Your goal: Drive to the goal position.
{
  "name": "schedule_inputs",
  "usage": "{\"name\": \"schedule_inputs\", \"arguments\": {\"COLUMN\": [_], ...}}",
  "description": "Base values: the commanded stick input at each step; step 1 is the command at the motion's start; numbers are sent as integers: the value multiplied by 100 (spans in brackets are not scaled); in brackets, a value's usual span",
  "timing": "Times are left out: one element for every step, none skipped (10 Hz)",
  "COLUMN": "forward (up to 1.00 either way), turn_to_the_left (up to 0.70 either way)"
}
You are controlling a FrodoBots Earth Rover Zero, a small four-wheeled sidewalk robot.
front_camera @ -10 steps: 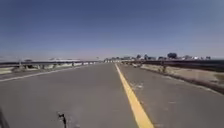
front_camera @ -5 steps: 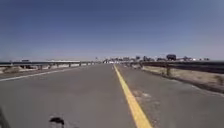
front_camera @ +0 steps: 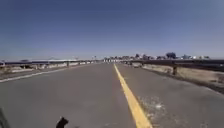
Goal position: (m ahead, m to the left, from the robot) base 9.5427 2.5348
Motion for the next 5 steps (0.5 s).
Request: {"name": "schedule_inputs", "arguments": {"forward": [100,100,100,100,100], "turn_to_the_left": [0,23,10,0,0]}}
